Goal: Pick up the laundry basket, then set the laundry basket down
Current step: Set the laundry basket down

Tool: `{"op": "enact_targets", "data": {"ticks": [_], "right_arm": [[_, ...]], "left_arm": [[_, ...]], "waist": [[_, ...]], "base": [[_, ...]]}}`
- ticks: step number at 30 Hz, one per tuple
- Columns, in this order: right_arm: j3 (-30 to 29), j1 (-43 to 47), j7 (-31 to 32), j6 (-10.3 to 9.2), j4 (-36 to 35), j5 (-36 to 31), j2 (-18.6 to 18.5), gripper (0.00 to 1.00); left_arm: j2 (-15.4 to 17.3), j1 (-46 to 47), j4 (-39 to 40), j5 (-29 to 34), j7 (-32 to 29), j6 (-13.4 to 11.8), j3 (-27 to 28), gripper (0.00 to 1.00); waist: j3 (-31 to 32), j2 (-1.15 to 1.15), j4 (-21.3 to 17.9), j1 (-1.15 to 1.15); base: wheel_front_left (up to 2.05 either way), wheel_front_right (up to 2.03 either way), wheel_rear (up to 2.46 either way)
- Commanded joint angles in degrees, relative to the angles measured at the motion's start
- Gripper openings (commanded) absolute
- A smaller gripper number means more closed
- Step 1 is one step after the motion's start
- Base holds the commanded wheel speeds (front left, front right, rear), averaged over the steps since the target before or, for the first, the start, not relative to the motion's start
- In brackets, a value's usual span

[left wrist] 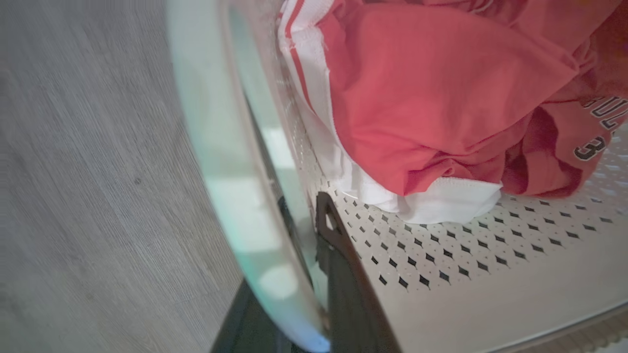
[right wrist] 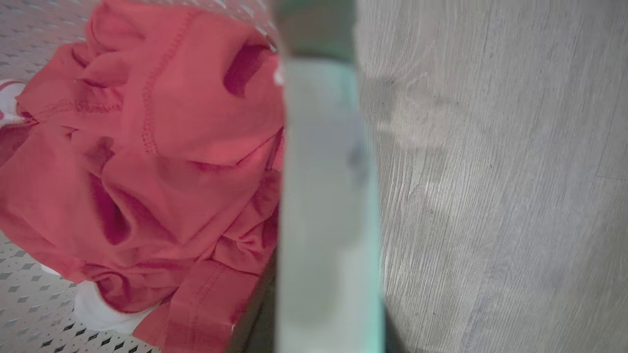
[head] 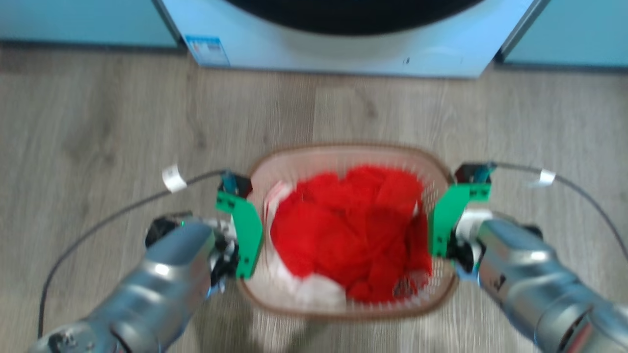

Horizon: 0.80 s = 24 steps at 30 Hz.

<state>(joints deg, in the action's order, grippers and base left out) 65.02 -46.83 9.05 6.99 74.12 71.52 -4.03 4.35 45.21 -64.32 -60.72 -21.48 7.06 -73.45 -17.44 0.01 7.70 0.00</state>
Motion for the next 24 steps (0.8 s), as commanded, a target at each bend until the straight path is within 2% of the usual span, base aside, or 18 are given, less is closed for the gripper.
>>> {"op": "enact_targets", "data": {"ticks": [1,9,12,18,24], "right_arm": [[0.27,-2.13,-1.36,0.5,-0.83,-0.99,0.93,0.0],[-1.16,-9.43,-6.7,0.5,-0.21,-2.78,-1.26,0.0],[-1.77,-11.25,-7.81,0.5,-0.19,-3.37,-2.3,0.0],[-2.98,-13.5,-9.52,0.5,-0.18,-4.85,-3.81,0.0],[-4.81,-13.98,-9.78,0.5,-0.17,-5.8,-3.18,0.0]], "left_arm": [[-0.19,3.51,0.13,1.43,1.58,0.43,0.28,0.0],[-1.39,10.86,-3.08,2.63,7.98,0.33,0.5,0.0],[-1.44,12.6,-1.82,2.56,9.07,0.12,0.5,0.0],[-1.45,15.12,0.39,3.18,11.2,-1.14,0.4,0.0],[-1.46,16.64,0.95,4.26,12.44,-1.97,0.28,0.0]], "waist": [[-5.03,-0.01,0.36,0.0],[-17.45,-0.01,1.35,0.0],[-21.25,-0.01,1.64,0.0],[-26.67,-0.01,2.17,0.0],[-29.55,-0.01,1.71,0.0]], "base": [[0.0,0.0,0.0],[0.0,0.0,0.0],[0.0,0.0,0.0],[0.0,0.0,0.0],[0.0,0.0,0.0]]}}
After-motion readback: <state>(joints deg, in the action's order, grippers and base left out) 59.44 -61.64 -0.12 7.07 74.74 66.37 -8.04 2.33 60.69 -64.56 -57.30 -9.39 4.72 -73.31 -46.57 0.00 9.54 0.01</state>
